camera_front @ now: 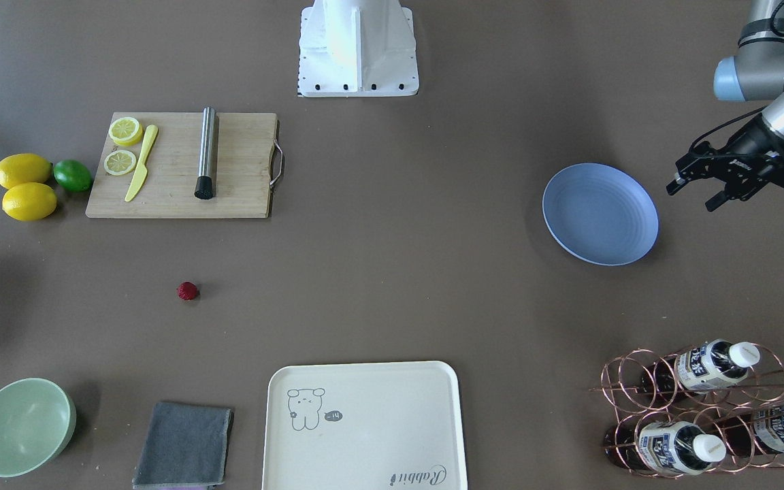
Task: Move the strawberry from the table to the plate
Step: 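Move the left arm toward the blue plate while the right arm advances toward the strawberry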
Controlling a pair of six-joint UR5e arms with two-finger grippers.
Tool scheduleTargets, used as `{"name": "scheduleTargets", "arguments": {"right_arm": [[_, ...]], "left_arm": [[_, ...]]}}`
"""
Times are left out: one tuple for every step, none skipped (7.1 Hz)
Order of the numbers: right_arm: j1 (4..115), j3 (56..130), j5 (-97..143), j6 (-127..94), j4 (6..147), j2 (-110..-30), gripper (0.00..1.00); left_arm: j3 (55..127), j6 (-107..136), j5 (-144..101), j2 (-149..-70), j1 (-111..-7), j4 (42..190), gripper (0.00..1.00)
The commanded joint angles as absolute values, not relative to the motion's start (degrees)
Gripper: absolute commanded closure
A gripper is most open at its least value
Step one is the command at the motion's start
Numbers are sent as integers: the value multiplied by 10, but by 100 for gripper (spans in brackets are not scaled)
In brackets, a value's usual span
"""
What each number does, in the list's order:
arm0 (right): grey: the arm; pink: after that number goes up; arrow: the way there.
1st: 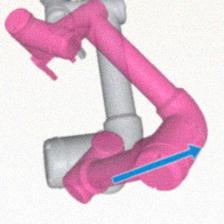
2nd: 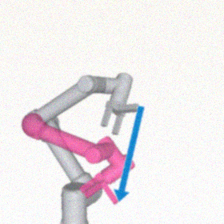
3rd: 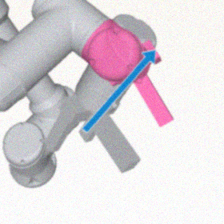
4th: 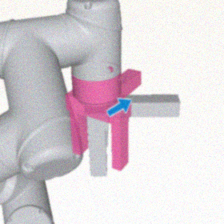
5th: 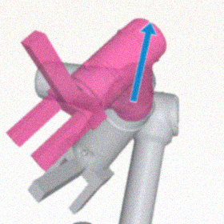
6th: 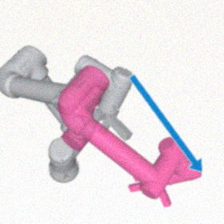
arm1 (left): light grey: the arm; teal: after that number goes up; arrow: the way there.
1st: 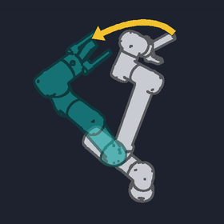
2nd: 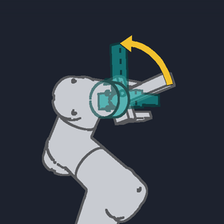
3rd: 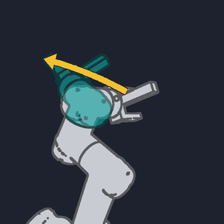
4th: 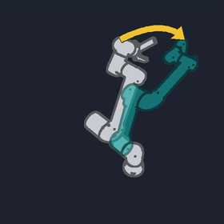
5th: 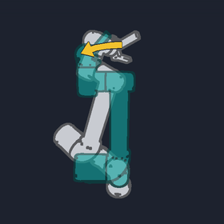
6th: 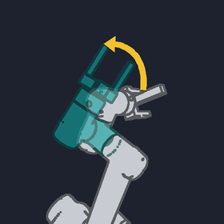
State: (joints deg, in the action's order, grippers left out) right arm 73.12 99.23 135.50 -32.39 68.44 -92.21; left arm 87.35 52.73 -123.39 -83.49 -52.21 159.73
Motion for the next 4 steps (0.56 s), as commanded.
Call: {"name": "scheduleTargets", "arguments": {"right_arm": [[709,1004,1346,-361,683,-918,0],[708,1005,1346,-365,683,-918,0],[707,1005,1346,-366,683,-915,0],[707,1005,1346,-367,683,-914,0]], "left_arm": [[861,528,-1221,-836,-507,1604,2],[858,527,-1219,-835,-507,1605,2],[856,528,-1220,-833,-506,1612,3],[840,527,-1218,-835,-506,1626,11]]}}
